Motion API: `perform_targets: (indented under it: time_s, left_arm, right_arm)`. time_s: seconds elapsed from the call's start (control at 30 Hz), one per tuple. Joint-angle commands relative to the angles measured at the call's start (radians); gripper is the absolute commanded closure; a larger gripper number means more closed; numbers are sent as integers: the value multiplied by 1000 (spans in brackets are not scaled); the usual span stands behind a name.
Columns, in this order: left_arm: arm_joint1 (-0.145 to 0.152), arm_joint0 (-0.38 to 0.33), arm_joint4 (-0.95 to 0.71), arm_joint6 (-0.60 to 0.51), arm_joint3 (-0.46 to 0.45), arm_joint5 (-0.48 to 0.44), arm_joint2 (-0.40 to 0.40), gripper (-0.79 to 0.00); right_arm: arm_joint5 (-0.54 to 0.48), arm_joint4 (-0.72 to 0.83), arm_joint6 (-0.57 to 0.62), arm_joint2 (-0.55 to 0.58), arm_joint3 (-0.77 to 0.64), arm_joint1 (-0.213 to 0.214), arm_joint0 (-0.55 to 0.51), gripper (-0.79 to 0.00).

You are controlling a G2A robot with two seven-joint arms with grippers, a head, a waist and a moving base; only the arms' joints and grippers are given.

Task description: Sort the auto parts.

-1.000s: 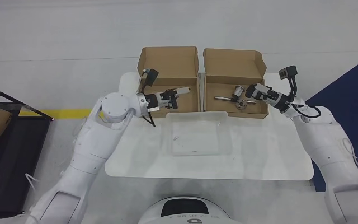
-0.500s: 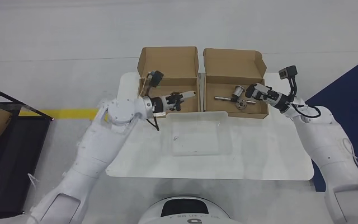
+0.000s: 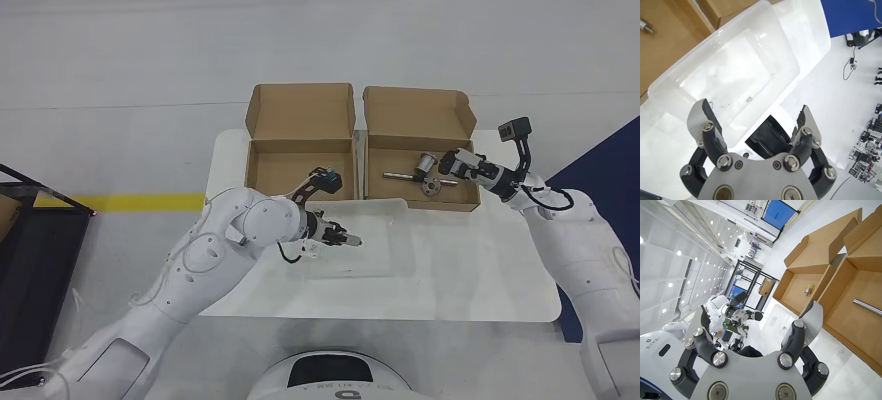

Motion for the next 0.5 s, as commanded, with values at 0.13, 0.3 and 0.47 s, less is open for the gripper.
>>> perform_targets:
  time_s: [0.13, 0.3, 0.47]
  left_arm:
    - [0, 3, 7, 3, 3, 0, 2, -736]
    - [-15, -12, 170, -5, 60, 75, 106, -231]
    - [-52, -59, 225, -34, 140, 158, 203, -231]
  right_arm:
    - [0, 0, 0, 0, 0, 0, 0, -785]
    - [0, 0, 0, 0, 0, 0, 0, -785]
    - [0, 0, 0, 0, 0, 0, 0, -785]
